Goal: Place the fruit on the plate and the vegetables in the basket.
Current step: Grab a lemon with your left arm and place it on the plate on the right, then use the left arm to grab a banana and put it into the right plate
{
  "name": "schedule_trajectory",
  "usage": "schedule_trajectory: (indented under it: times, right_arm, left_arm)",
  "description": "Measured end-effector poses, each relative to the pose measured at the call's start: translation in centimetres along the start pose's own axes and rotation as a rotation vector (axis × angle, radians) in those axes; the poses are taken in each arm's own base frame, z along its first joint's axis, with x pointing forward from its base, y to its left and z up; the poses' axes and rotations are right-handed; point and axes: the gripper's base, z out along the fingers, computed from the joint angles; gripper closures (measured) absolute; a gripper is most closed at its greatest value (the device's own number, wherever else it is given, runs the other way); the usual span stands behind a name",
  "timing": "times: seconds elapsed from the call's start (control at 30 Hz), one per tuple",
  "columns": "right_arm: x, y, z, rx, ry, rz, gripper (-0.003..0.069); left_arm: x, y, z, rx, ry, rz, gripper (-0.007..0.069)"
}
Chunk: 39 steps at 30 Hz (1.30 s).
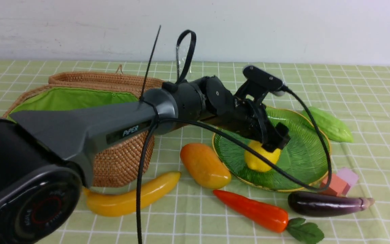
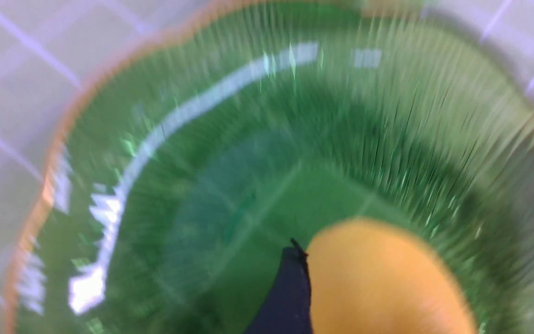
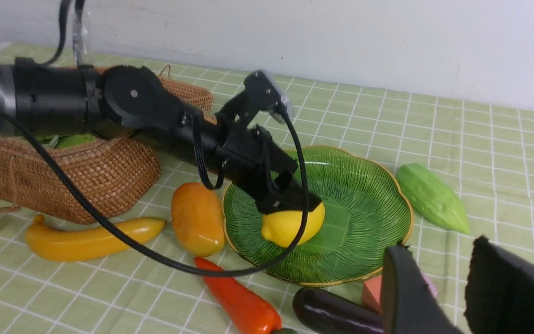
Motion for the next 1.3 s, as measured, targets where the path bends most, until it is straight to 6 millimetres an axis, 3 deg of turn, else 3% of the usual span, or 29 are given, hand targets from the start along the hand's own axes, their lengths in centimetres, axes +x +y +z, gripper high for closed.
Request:
schedule_trajectory:
  times: [0.03, 0.27, 0.47, 0.87, 0.93, 1.1, 1.3]
  right_arm:
    - [0.0, 0.0, 0.0, 0.0, 0.0, 0.0, 0.0439]
    - [0.0, 0.0, 0.0, 0.0, 0.0, 0.0, 0.0439]
    - [0.0, 0.0, 0.0, 0.0, 0.0, 0.0, 0.0436]
    - [0.0, 0.0, 0.0, 0.0, 0.0, 0.0, 0.0436]
    - [0.0, 0.0, 0.0, 0.0, 0.001, 0.0, 0.0436]
    - [0.0, 0.0, 0.0, -0.004, 0.0, 0.003, 0.0436]
    - [0.1, 0.2, 0.0, -0.019, 0.012, 0.013, 0.0436]
  left_arm:
    - [-1.3, -0.2, -1.1, 0.003, -0.035, -0.004, -0.0029]
    - [-2.7, -1.5, -3.6, 0.095, -0.01, -0.011, 0.0064]
    - [-4.0, -2.8, -6.9, 0.177, 0.056, 0.053, 0.0173]
    - [-3.8, -4.9, -14.0, 0.299, 0.376, 0.124, 0.0288]
    - [-3.6, -4.8, -15.7, 0.249, 0.462, 0.087, 0.0318]
    - [-3.4, -4.3, -17.3, 0.13, 0.509, -0.006, 0.0352]
    - [-1.1, -4.5, -20.8, 0.016, 0.572, -0.08, 0.0379]
